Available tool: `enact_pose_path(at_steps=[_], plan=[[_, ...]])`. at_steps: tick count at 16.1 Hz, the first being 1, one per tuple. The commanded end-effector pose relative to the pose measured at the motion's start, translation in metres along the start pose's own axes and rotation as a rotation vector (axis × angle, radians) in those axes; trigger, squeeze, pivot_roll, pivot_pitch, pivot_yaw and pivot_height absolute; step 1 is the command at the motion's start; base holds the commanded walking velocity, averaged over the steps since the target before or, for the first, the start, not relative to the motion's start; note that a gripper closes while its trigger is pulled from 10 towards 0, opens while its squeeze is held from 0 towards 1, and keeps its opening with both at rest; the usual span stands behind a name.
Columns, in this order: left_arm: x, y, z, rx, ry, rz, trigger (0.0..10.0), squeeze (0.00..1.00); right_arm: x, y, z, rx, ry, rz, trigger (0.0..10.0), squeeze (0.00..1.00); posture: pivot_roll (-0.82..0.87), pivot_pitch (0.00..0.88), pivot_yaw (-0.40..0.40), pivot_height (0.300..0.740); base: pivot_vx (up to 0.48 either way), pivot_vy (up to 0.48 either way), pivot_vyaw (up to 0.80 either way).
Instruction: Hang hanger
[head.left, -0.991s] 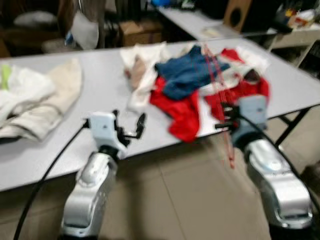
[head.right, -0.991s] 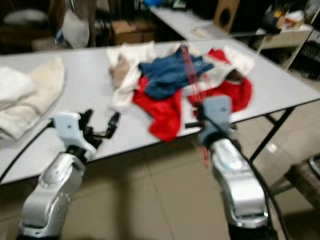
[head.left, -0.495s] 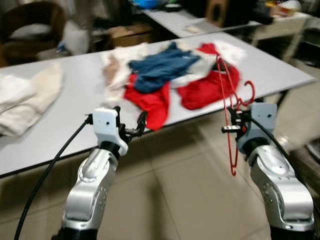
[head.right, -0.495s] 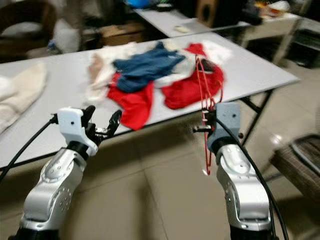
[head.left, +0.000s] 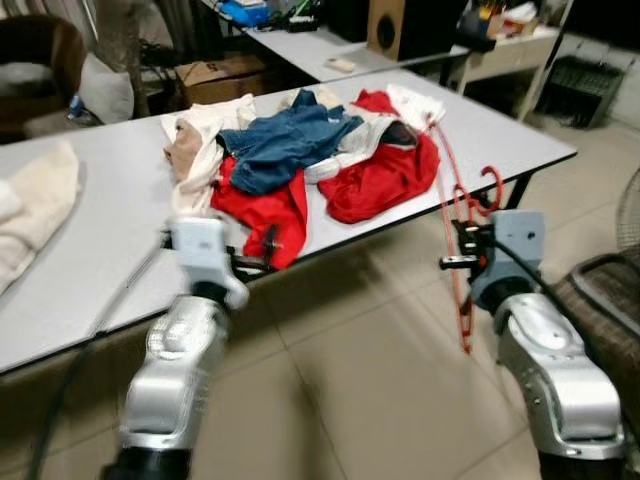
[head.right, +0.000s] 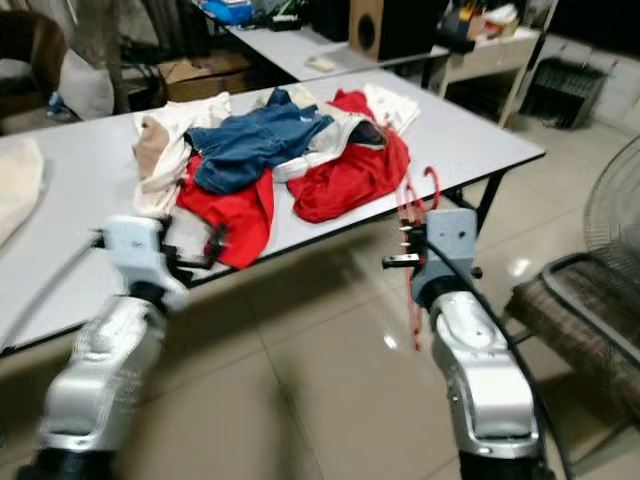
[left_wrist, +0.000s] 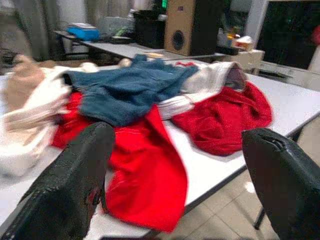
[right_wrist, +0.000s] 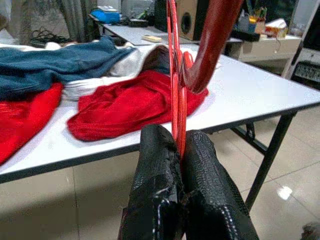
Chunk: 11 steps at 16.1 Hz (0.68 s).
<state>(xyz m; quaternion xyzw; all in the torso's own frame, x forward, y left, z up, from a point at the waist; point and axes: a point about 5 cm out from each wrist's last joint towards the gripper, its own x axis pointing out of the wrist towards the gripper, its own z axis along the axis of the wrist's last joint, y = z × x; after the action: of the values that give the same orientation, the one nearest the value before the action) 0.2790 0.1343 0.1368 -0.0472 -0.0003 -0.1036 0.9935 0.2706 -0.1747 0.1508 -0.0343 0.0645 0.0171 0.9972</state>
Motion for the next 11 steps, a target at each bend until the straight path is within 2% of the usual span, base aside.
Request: enact_pose_path(at_steps=[1,3,6,11], plan=[[0.0,0.009,0.002,0.024,-0.006,0.029,10.0,0.0,0.002,0.005,0.003,0.001,-0.009,0.027,10.0,0.0,-0.05,0.0,0.025,0.74,0.409,0.0,0.0],[0.0,0.009,0.002,0.023,-0.012,0.032,10.0,0.0,0.002,0.005,0.004,-0.006,-0.014,0.045,10.0,0.0,-0.05,0.0,0.02,0.74,0.411,0.0,0.0],[0.002,0.008,0.004,0.03,-0.035,0.041,10.0,0.0,0.004,0.005,0.006,-0.018,-0.029,0.062,10.0,0.0,-0.06,0.0,0.018,0.74,0.41,0.0,-0.8],[0.01,0.007,0.003,0.094,-0.033,0.001,10.0,0.0,0.0,0.0,0.005,-0.048,-0.035,0.047,10.0,0.0,-0.09,0.0,0.037,0.74,0.398,0.0,0.0]])
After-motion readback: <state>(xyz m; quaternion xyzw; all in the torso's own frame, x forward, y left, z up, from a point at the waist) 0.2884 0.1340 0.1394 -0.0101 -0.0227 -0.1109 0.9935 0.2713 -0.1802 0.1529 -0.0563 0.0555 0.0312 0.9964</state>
